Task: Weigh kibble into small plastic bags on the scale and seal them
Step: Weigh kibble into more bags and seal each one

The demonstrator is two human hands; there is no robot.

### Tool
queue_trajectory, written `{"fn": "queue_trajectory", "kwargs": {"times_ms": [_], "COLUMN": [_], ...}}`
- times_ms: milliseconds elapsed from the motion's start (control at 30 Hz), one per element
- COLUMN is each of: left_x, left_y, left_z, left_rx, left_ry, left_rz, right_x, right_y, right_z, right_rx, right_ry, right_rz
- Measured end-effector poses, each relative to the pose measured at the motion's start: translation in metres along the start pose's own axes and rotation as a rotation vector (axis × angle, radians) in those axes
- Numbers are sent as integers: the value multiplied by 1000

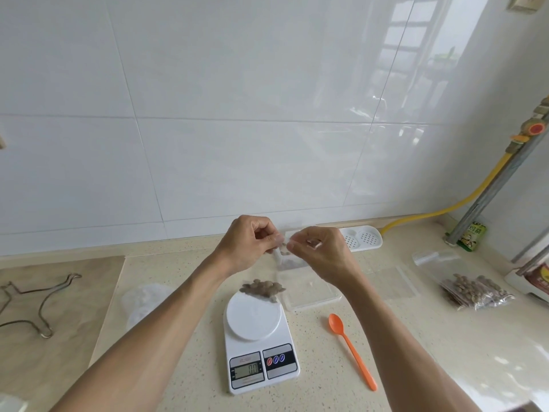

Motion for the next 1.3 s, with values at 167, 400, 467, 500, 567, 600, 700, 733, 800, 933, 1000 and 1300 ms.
{"fn": "queue_trajectory", "kwargs": {"times_ms": [167, 400, 467, 500, 567, 600, 700, 733, 800, 933, 1000, 1300], "left_x": [8, -10, -13, -12, -10, -8, -1, 3, 13, 26, 36, 81], "left_y": [-4, -5, -12, -19, -36, -45, -64, -71, -90, -142, -172, -316], "left_z": [-3, -10, -12, -13, -18, -21, -36, -41, -50, -72, -83, -152], "left_rx": [-22, 6, -39, -79, -151, -169, -145, -137, -153, -224, -274, -298], "left_ry": [-33, 54, 74, 78, 72, 62, 41, 39, 34, 60, 58, 127], "left_rz": [-36, 121, 147, 138, 82, 47, 22, 39, 73, 132, 151, 297], "right_x": [-1, 35, 48, 52, 56, 58, 70, 74, 82, 99, 115, 248], "right_y": [-2, 23, 31, 35, 40, 42, 57, 65, 83, 134, 162, 268], "right_z": [-5, -6, -4, -4, -3, -3, 2, 5, 10, 17, 21, 43], "right_rx": [18, 130, 121, 119, 117, 114, 133, 142, 155, 260, 327, 259], "right_ry": [27, -79, -112, -117, -119, -122, -181, -194, -215, -204, -223, -516], "right_rz": [97, -188, -222, -203, -168, -167, -270, -318, -377, -326, -312, -328]}}
Point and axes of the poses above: each hand's wrist, its own z-axis away from the middle knuckle, its own y-axis out of the back of the hand, x = y × z, the point moved 10 cm from there along -z, towards the middle knuckle, and after that the axes turned 11 degrees about -z, right-handed, at the moved point
